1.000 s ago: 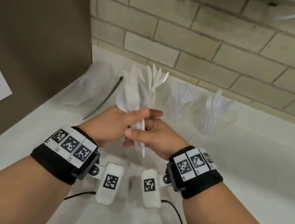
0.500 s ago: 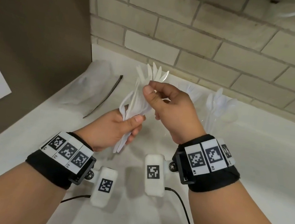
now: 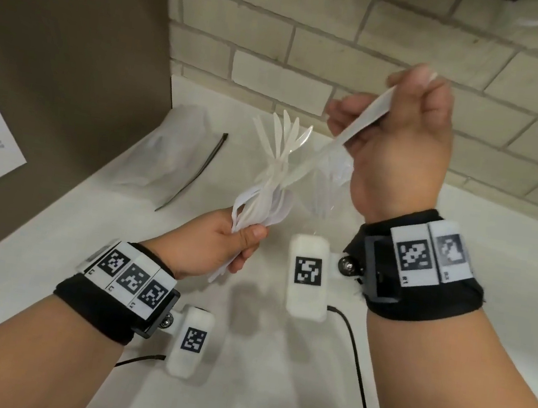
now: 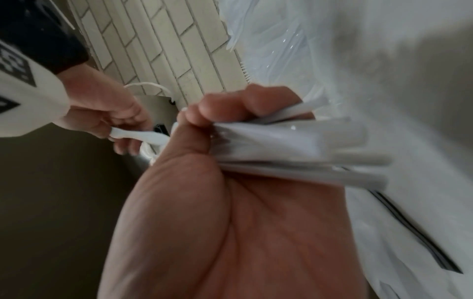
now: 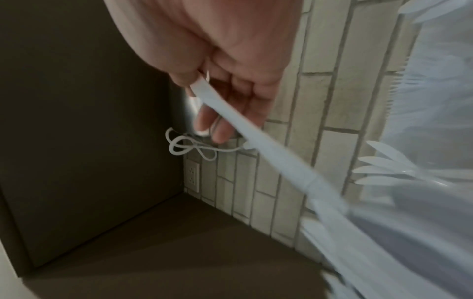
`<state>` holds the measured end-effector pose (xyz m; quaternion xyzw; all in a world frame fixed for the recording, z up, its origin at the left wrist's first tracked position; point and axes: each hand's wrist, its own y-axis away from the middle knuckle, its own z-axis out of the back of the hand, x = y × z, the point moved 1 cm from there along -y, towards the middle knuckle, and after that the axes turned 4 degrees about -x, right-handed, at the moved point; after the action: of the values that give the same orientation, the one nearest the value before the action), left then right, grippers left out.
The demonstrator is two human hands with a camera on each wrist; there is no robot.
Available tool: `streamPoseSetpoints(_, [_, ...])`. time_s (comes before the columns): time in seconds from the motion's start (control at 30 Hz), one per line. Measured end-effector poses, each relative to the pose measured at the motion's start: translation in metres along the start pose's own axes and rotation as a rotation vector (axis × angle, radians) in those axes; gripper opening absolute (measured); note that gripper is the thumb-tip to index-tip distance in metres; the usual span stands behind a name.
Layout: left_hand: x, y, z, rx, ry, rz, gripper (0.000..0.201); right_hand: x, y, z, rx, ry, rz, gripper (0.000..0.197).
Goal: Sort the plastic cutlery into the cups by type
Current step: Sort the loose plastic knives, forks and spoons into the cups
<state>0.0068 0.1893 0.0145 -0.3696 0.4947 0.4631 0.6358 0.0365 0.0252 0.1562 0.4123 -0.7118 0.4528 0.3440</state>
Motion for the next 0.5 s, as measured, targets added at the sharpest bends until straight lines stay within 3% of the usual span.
streamPoseSetpoints(0.1, [0.002, -0.002, 0.001, -0.034, 0.067, 0.031, 0.046, 0.005, -0.002, 0.000, 0.068, 0.058, 0.011, 0.021])
streamPoseSetpoints(0.2, [0.001, -0.004, 0.001, -0.021, 0.127, 0.034, 0.054, -0.021, 0.005, 0.002, 0.282, 0.490, -0.128, 0.004])
streamPoseSetpoints(0.27, [-0.002, -0.004, 0.000, -0.017, 0.154, 0.028, 0.047, -0.039, 0.012, 0.007, 0.428, 0.691, -0.202, 0.013])
streamPoseSetpoints(0.37, [-0.008, -0.001, -0.001, 0.009, 0.190, 0.025, 0.038, -0.051, 0.017, 0.010, 0.479, 0.643, -0.307, 0.016])
streamPoseSetpoints(0.5, [-0.008, 0.001, -0.001, 0.009, 0.189, 0.043, 0.038, -0.051, 0.016, 0.007, 0.386, 0.547, -0.295, 0.002])
